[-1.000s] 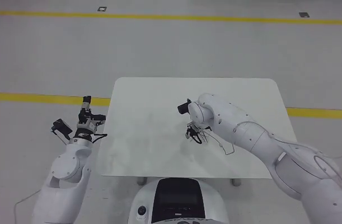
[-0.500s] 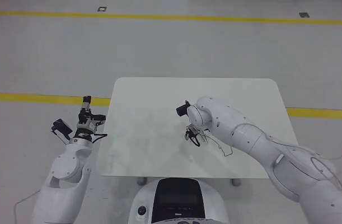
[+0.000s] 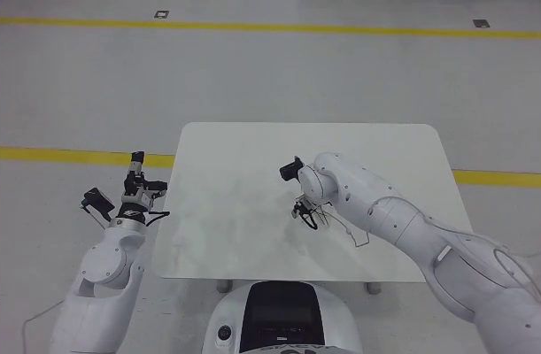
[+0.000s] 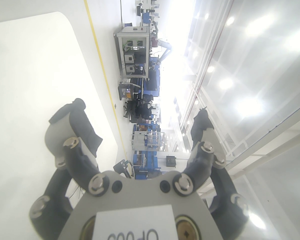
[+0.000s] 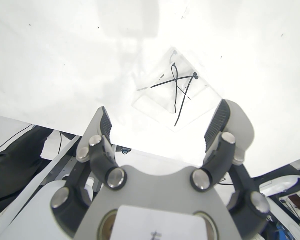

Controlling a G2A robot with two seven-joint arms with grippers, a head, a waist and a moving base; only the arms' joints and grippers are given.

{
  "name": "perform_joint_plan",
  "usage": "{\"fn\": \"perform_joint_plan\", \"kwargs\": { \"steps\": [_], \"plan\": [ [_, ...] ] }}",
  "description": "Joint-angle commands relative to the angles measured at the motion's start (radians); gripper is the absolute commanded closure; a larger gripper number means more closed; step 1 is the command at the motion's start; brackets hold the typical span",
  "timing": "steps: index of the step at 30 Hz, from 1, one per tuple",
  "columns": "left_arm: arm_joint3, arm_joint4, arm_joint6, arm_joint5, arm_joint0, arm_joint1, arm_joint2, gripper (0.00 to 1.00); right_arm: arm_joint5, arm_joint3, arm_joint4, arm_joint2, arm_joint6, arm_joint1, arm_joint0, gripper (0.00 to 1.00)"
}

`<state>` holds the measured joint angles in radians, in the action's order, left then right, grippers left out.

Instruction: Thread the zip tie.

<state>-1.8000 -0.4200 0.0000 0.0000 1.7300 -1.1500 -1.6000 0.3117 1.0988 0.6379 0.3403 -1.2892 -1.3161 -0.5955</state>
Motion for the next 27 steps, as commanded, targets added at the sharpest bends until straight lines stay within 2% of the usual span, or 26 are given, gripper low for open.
{"fn": "perform_joint_plan", "kwargs": {
  "steps": [1,4,9,16,21,27],
  "plan": [
    [0.0,0.0,0.0,0.0,0.0,0.0,0.0,0.0,-0.005,0.017,0.008,0.014,-0.004,0.008,-0.008,0.51],
    [0.0,0.0,0.0,0.0,0.0,0.0,0.0,0.0,-0.003,0.045,0.026,0.036,-0.014,0.023,-0.022,0.59],
    [0.0,0.0,0.0,0.0,0.0,0.0,0.0,0.0,-0.012,0.087,0.051,0.075,-0.032,0.047,-0.049,0.59],
    [0.0,0.0,0.0,0.0,0.0,0.0,0.0,0.0,-0.023,0.132,0.088,0.124,-0.038,0.074,-0.088,0.67],
    [0.0,0.0,0.0,0.0,0.0,0.0,0.0,0.0,-0.044,0.108,0.095,0.141,-0.018,0.073,-0.101,0.71],
    [0.0,0.0,0.0,0.0,0.0,0.0,0.0,0.0,-0.055,0.065,0.101,0.14,0.012,0.055,-0.104,0.76]
  ]
}}
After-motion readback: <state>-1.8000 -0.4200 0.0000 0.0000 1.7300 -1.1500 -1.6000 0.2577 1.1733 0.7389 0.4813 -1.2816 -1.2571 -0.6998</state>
